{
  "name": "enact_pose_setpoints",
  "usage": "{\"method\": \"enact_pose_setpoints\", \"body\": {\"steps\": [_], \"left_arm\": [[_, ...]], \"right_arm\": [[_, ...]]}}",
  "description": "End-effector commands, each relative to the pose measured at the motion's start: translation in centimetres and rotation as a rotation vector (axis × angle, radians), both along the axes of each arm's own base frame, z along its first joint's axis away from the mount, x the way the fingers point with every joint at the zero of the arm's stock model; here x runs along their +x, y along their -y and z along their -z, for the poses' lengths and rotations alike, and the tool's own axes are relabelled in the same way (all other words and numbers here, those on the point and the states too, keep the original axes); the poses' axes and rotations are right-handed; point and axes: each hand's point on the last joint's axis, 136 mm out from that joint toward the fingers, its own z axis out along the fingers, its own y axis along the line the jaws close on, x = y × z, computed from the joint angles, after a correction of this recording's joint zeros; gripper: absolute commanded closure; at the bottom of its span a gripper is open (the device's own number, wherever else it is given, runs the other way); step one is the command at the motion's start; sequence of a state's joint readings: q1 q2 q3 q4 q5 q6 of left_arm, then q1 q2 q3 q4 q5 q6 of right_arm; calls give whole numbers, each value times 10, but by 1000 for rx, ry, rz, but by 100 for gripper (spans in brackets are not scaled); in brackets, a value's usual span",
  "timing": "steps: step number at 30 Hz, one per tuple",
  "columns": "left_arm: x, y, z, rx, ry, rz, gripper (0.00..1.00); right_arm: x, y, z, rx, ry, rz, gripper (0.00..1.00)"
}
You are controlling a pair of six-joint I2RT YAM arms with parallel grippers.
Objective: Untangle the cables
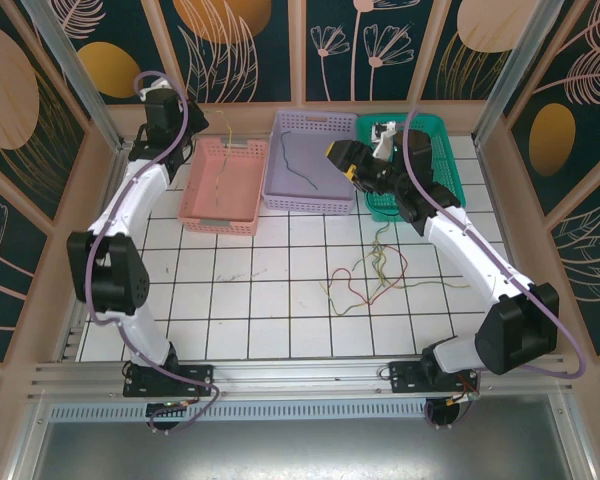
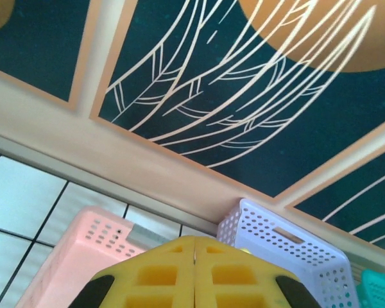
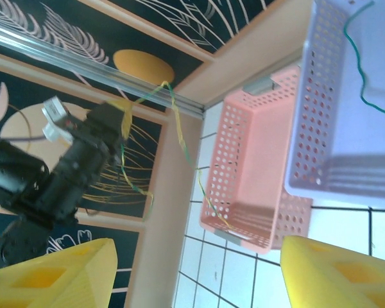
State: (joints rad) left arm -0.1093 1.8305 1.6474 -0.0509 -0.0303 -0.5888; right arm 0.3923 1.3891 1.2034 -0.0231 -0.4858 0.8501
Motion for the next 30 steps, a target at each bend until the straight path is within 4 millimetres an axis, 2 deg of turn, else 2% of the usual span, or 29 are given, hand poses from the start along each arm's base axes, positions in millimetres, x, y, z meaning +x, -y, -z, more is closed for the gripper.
{"method": "enact_pose_setpoints", "body": {"steps": [1, 4, 7, 11, 17, 18, 19, 20, 21, 24, 26, 30], "left_arm": [[27, 6, 1, -47, 3, 32, 100], [46, 9, 17, -64, -25, 43, 100], [58, 14, 40, -84, -82, 57, 100], [54, 16, 76, -112, -148, 51, 100], [48, 25, 120, -185, -216, 77, 100], [47, 26, 125, -189, -230, 79, 93], [46, 27, 129, -193, -244, 82, 81], [45, 27, 130, -193, -255, 83, 69], [44, 27, 129, -193, -259, 83, 61], [38, 23, 119, -184, -254, 68, 44], [36, 21, 108, -176, -245, 62, 40], [29, 19, 79, -165, -204, 62, 40]], "right_arm": [[-9, 5, -4, -9, 15, 11, 32], [-11, 7, -1, -19, 10, 18, 32], [-12, 9, 1, -31, 5, 25, 32], [-13, 12, 4, -41, -2, 36, 32], [-14, 12, 10, -45, -17, 36, 32], [-14, 12, 11, -45, -18, 36, 32], [-15, 12, 12, -46, -21, 36, 32], [-15, 12, 12, -49, -20, 36, 32], [-14, 13, 13, -52, -21, 39, 32], [-13, 16, 15, -75, -19, 54, 32], [-12, 21, 19, -97, -24, 69, 32], [-11, 35, 23, -154, -20, 118, 32]]}}
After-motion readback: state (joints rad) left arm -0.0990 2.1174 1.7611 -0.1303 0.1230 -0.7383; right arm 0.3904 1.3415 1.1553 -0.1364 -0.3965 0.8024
